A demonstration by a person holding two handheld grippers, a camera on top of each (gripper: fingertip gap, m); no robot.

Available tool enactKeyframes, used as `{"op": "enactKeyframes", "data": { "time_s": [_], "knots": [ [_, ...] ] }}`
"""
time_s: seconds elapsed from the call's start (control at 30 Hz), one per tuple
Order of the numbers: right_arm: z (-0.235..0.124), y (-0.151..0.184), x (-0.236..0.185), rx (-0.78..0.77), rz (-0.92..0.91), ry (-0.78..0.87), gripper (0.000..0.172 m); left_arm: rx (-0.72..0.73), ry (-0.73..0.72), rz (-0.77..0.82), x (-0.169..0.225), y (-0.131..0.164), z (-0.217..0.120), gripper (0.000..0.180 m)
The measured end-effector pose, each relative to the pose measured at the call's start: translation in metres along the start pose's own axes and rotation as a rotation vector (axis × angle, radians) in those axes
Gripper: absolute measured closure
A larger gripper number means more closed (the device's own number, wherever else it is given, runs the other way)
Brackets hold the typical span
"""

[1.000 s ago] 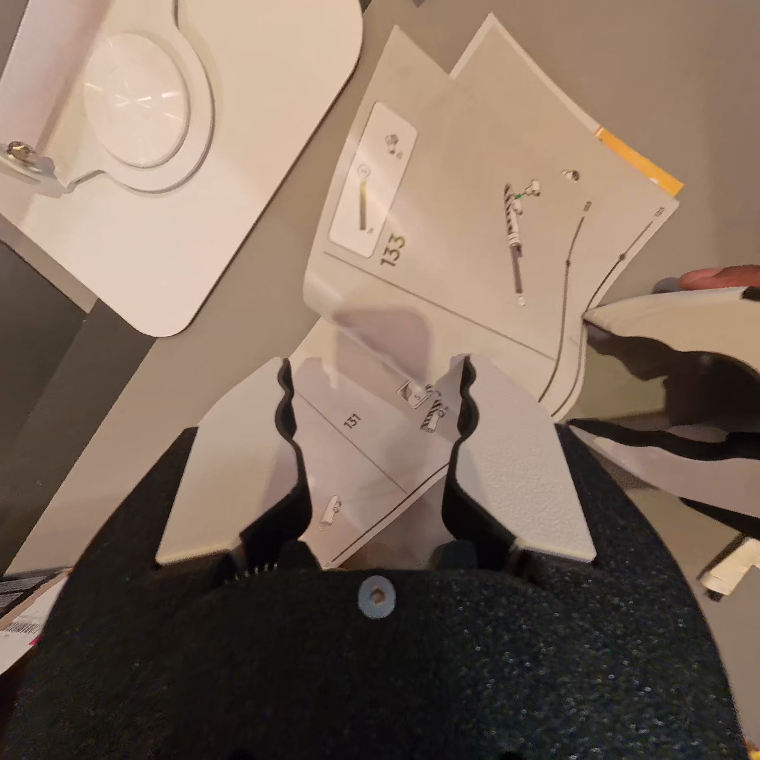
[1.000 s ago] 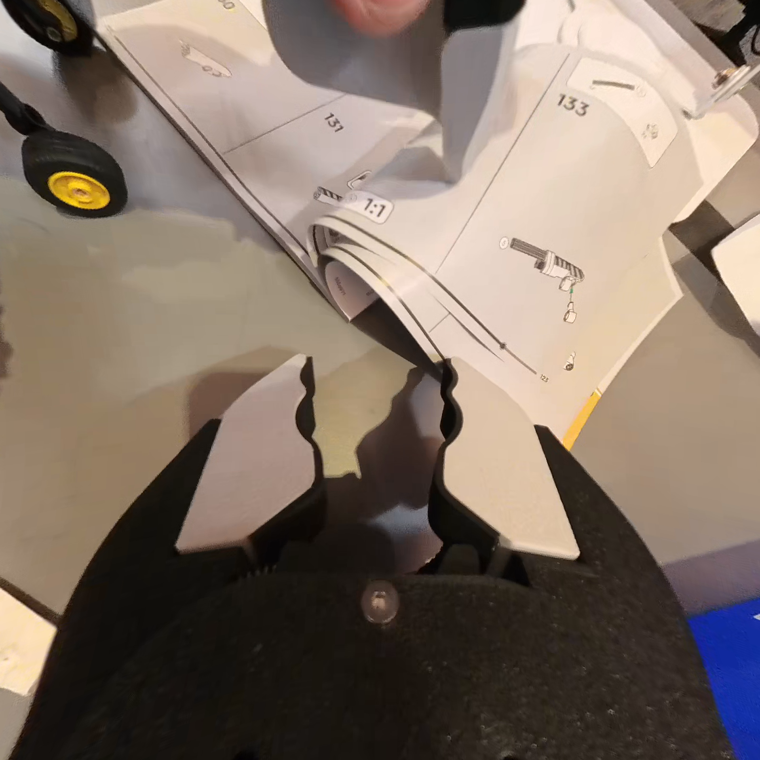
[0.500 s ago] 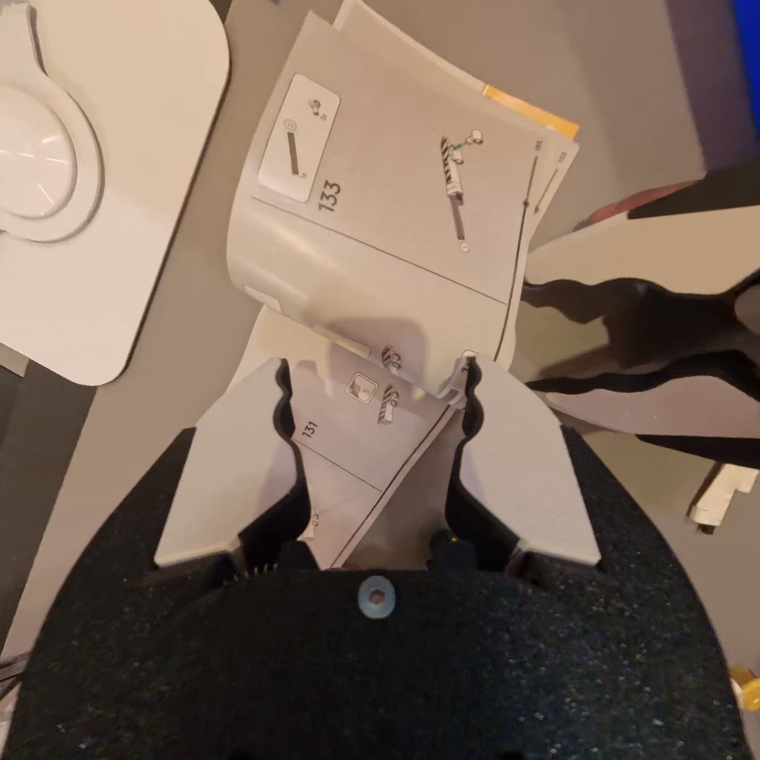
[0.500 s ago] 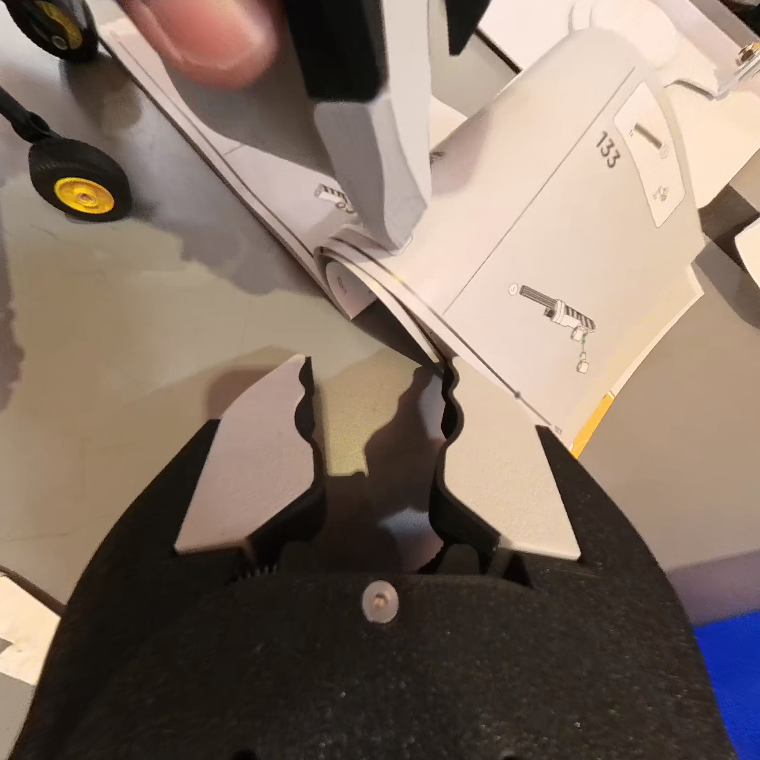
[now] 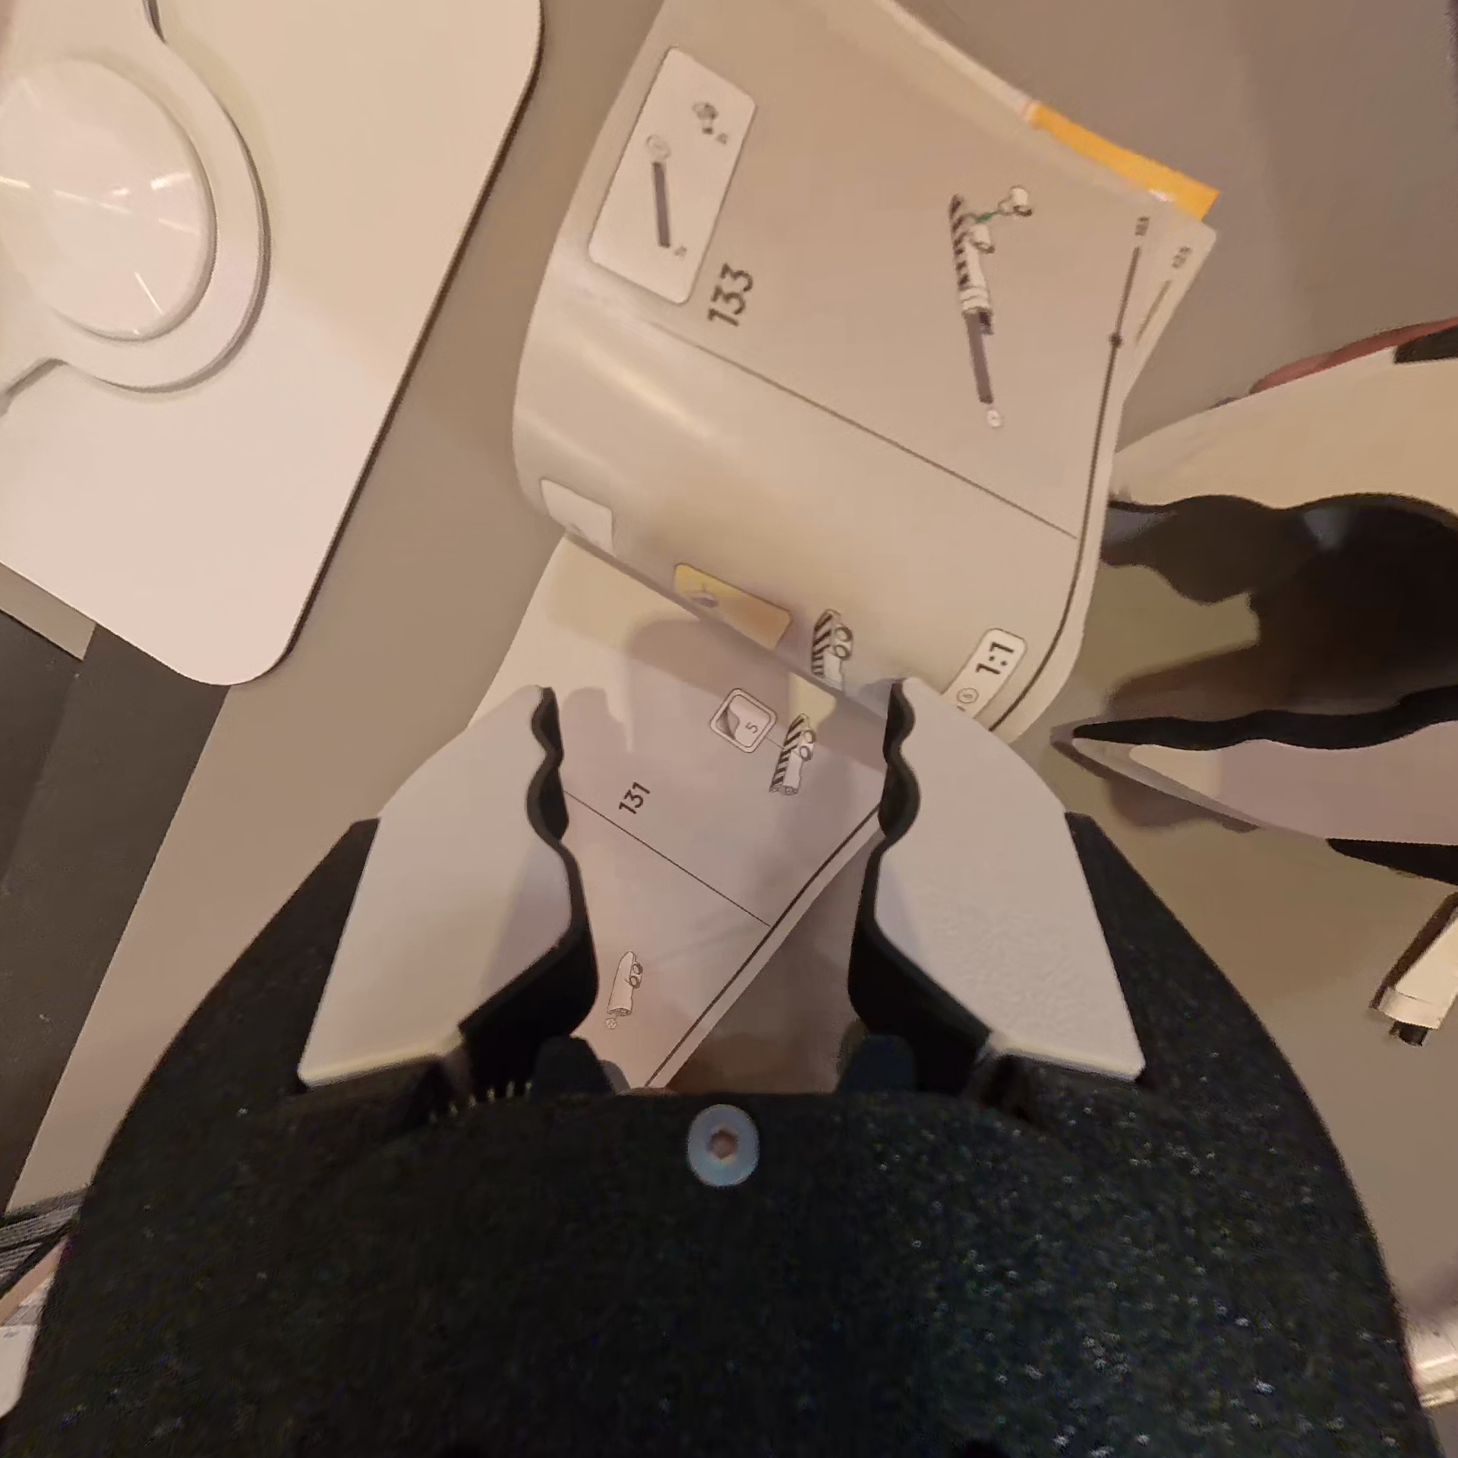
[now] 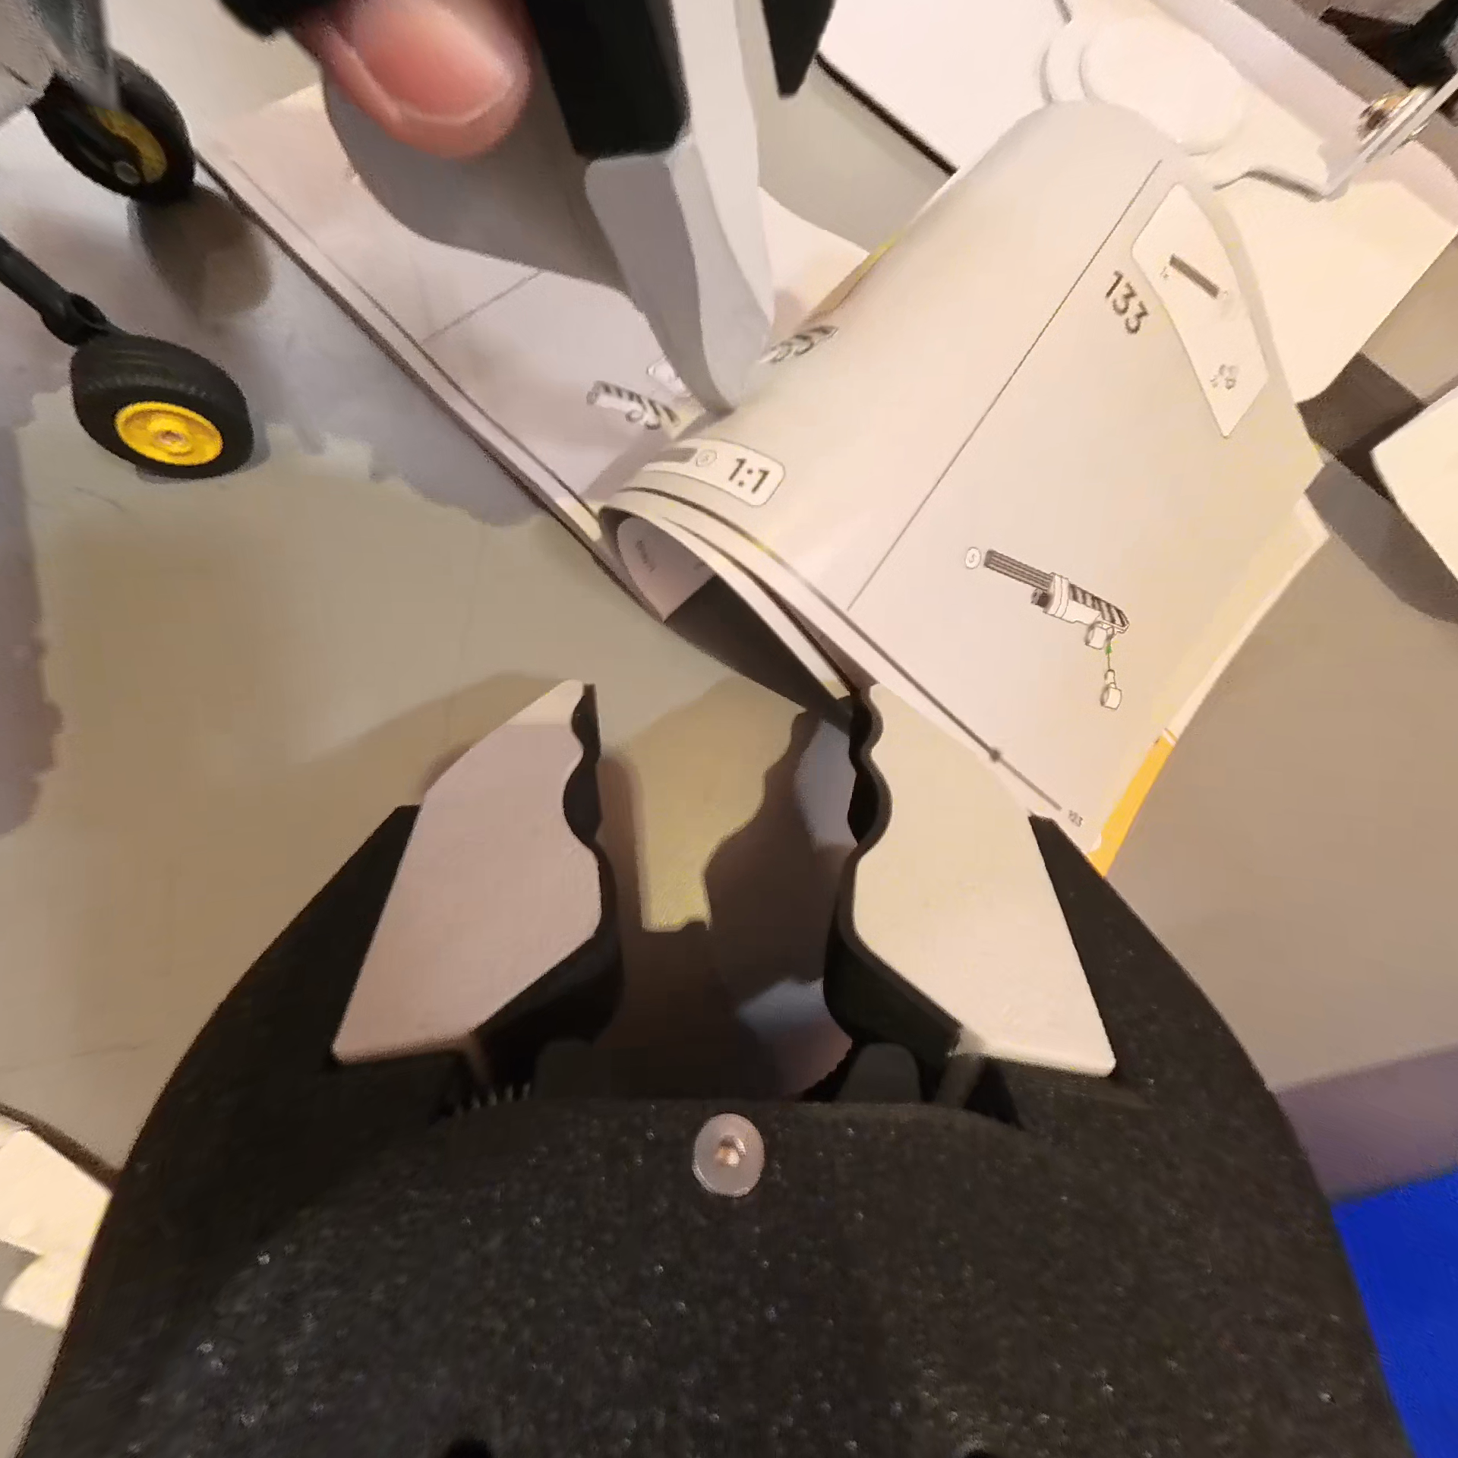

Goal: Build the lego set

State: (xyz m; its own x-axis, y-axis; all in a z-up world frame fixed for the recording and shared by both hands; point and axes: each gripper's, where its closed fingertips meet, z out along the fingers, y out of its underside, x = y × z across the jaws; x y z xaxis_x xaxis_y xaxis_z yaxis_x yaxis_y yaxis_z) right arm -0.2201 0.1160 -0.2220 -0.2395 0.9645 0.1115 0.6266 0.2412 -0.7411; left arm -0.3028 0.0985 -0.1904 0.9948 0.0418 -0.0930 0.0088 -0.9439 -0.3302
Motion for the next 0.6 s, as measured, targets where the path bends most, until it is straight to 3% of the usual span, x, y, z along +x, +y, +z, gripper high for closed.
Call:
{"op": "enactKeyframes", "data": {
  "time_s": [0.6],
  "knots": [
    [-0.015,-0.044,0.013,0.171,-0.023,0.11,0.11,0.048,-0.024,0.067,-0.007,0.005,-0.02,0.102]
  ]
}}
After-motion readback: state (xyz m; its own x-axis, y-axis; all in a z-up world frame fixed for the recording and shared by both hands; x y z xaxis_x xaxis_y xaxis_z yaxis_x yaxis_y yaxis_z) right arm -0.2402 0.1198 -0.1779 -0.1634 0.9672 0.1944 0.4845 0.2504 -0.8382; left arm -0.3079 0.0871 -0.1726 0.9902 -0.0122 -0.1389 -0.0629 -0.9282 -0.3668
